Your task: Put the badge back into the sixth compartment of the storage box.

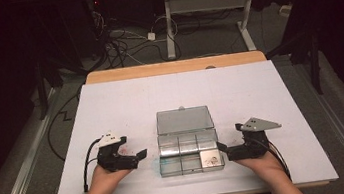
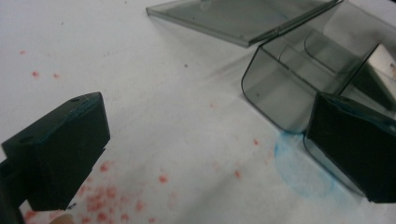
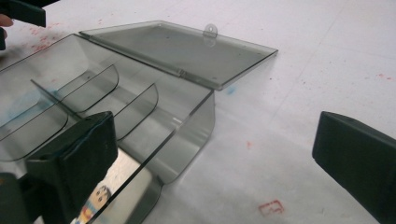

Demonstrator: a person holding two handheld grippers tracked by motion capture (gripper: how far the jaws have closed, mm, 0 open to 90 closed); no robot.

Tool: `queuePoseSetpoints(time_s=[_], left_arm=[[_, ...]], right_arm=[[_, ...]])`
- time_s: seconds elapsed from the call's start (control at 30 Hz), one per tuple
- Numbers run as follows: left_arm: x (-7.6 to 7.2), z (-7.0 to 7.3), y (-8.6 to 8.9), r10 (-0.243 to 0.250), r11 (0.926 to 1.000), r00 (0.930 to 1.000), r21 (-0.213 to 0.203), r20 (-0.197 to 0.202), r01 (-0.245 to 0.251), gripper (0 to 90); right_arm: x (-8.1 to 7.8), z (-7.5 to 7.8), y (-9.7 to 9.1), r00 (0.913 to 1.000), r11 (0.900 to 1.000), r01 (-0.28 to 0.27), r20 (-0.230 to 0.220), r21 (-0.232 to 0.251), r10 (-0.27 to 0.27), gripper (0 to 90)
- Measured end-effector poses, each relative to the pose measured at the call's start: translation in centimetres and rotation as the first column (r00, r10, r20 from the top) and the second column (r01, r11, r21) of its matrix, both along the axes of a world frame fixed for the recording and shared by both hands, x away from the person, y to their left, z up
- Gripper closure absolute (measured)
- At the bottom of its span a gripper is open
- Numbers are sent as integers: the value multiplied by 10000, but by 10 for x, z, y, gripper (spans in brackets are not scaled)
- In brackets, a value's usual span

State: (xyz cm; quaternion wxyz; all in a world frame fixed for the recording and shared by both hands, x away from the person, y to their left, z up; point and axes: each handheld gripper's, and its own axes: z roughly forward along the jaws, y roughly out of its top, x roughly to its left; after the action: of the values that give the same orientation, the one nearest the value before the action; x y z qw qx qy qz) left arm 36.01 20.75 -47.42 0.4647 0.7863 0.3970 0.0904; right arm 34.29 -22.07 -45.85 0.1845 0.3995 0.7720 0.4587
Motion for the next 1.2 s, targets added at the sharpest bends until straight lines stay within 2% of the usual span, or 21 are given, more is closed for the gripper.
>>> queuePoseSetpoints(time_s=[0.27, 0.43, 0.57, 0.8, 0.93, 1.0, 1.2], left_arm=[[23, 8, -13, -123, 9999, 9999, 81, -67, 124, 0], [34, 13, -20, -183, 9997, 9998, 130, 47, 183, 0], [40, 15, -22, -149, 9999, 9998, 16, 164, 149, 0], [50, 20, -24, -33, 10000, 9999, -35, 102, 33, 0], [56, 20, -32, -106, 9999, 9999, 59, 8, 106, 0], [61, 20, -37, -151, 9998, 9999, 142, -48, 151, 0], [74, 19, -53, -247, 9996, 9996, 167, -140, 249, 0]], right_arm=[[9, 4, 9, 9996, 9999, 111, 247, -115, -108, 0], [15, 5, 14, 9999, 9998, 130, 96, -174, -128, 0], [25, 5, 15, 9999, 9997, 101, -8, -239, -102, 0], [40, 10, 17, 9999, 9998, 116, 20, -156, -116, 0], [48, 12, 19, 9999, 9999, 106, -24, -128, -106, 0], [53, 12, 20, 9998, 10000, 72, -210, -49, -73, 8], [70, 9, 24, 9990, 9998, 184, -402, -40, -186, 11]])
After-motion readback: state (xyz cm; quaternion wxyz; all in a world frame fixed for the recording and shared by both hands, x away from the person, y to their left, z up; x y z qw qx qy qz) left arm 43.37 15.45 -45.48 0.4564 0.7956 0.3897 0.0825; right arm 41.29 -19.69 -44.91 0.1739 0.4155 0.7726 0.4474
